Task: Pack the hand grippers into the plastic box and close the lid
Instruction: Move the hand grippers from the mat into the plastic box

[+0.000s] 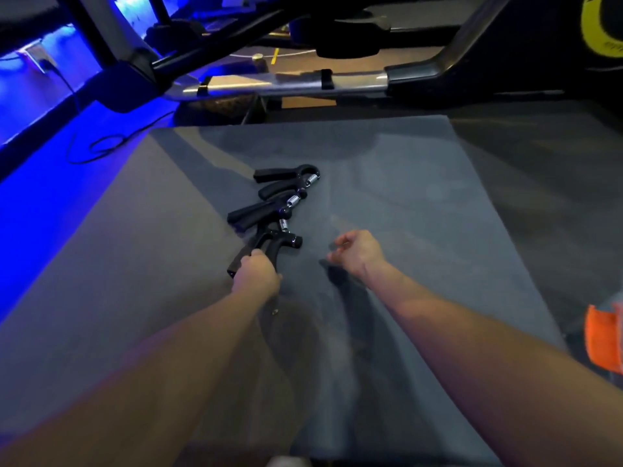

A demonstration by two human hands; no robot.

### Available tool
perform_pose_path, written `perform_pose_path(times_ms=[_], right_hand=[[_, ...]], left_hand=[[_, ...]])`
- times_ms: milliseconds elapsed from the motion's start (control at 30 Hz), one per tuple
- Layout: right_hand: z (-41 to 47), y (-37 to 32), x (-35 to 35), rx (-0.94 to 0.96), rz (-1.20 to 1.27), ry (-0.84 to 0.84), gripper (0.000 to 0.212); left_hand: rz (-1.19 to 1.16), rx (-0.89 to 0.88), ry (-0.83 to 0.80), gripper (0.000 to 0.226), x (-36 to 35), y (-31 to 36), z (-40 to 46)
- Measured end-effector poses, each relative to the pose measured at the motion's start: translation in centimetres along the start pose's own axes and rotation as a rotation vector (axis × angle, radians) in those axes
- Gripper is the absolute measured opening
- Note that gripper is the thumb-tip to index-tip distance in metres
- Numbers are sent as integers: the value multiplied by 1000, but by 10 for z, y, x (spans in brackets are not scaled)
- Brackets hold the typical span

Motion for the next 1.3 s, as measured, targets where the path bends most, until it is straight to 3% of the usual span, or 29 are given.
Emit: perform_pose_path(times_ms=[133, 200, 367, 433, 500, 567, 633, 733, 1067, 1167, 1300], right_hand=[[1, 2, 5, -1, 15, 4, 21], [-1, 1, 9, -1, 23, 0, 33], [-9, -2, 28, -9, -9, 36, 34], [-16, 0, 34, -23, -8, 24, 32], [-23, 5, 39, -50, -16, 24, 16], [-26, 11, 43, -80, -17, 29, 18], [-27, 17, 45, -92, -16, 27, 16], [-22, 20, 45, -93, 41, 22, 31], [4, 11, 30, -46, 73, 2, 32], [3, 12, 34, -52, 84, 9, 24], [1, 10, 54, -34, 39, 39, 32]], left_hand=[[-30, 80, -18, 51, -1, 2, 3], [-38, 116, -28, 45, 2, 4, 4], [-216, 127, -3, 30, 17, 23, 3], [-187, 119, 7, 34, 24, 30, -3], [-173, 104, -8, 46, 24, 35, -5], [-194, 99, -28, 54, 20, 38, -7], [-206, 94, -31, 53, 15, 40, -7], [-256, 92, -4, 50, 10, 41, -2], [-227, 143, 64, 44, -2, 53, 9], [-207, 160, 33, 36, 0, 54, 7], [-268, 124, -49, 39, 4, 58, 0]])
Point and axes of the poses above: each hand's wrist, its own z-axis towards the middle knuckle, its own x-axis out of the back of the hand, y = z × x, the point moved 4 cm from there along z, towards the middle knuckle, and after that the axes turned 9 degrees about z, right-handed, at the moved point
